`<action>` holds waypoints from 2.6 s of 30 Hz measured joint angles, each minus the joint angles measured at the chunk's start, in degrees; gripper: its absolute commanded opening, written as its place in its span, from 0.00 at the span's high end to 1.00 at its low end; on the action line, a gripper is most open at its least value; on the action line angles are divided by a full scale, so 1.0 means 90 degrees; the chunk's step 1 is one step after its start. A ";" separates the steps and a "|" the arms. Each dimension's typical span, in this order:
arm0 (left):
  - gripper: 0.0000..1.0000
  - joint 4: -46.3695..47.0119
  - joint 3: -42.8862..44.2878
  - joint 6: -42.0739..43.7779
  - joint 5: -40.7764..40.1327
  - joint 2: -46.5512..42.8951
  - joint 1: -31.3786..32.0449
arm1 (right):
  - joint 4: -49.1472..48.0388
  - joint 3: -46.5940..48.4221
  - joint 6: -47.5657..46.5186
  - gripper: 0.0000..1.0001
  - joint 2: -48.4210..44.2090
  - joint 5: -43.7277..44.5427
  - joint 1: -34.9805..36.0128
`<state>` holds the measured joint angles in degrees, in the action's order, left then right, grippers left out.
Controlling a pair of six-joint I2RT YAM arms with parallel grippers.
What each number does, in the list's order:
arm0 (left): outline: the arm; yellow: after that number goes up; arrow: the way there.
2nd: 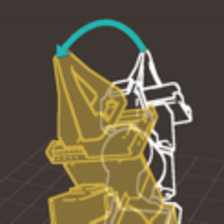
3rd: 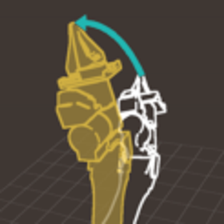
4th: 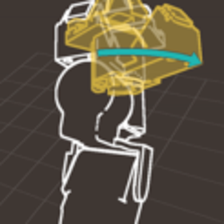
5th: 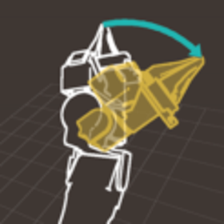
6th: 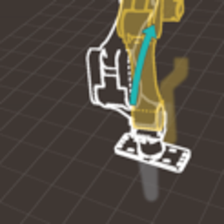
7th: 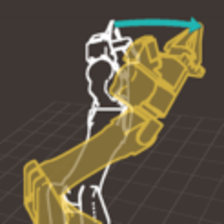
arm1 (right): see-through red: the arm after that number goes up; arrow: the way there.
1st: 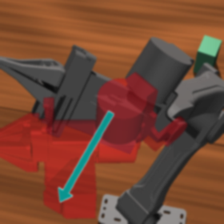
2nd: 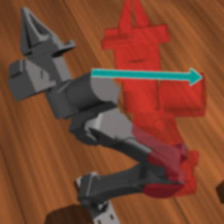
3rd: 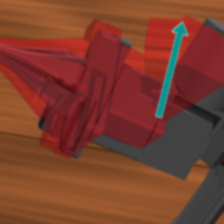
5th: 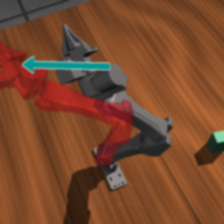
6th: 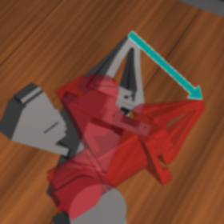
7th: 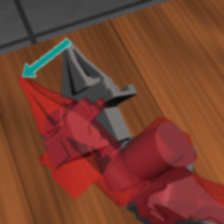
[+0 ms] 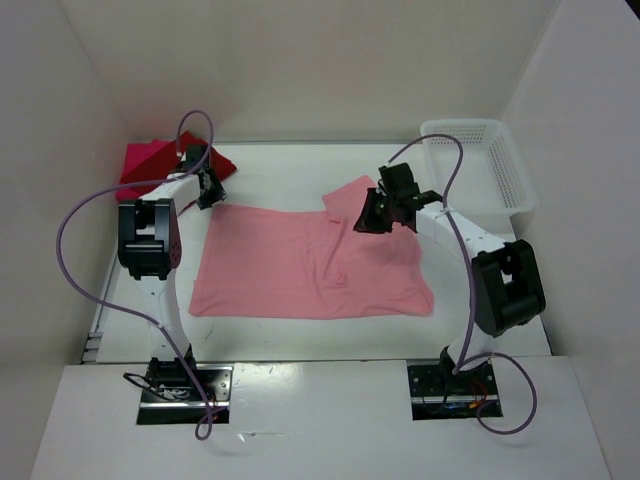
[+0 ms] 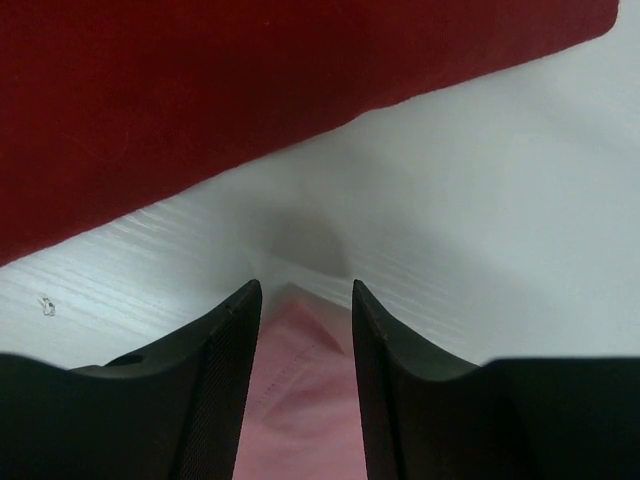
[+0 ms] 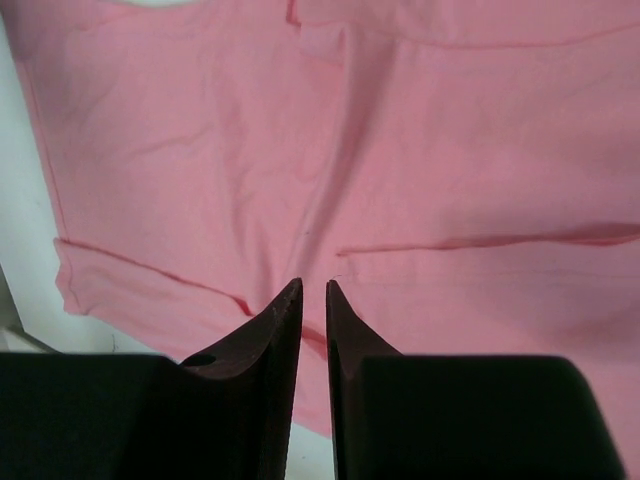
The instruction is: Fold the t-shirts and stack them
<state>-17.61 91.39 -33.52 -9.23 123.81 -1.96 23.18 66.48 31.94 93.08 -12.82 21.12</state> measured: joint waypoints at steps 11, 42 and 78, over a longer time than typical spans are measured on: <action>0.82 -0.0027 -0.0002 0.0066 0.0061 0.0022 0.0000 | -0.0155 0.1134 -0.0012 0.66 0.0899 0.0085 -0.0578; 1.00 0.0216 -0.0656 0.0032 0.0474 -0.0789 0.0044 | 0.1661 0.9284 -0.1064 0.55 0.7123 0.1724 -0.0838; 1.00 0.0345 -0.0908 0.0027 0.0736 -0.0935 0.0044 | 0.1685 0.8019 -0.1338 0.62 0.6453 0.2191 -0.0906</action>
<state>-14.50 83.22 -33.28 -2.61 115.39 -1.56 38.35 138.65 19.90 151.15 6.90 12.97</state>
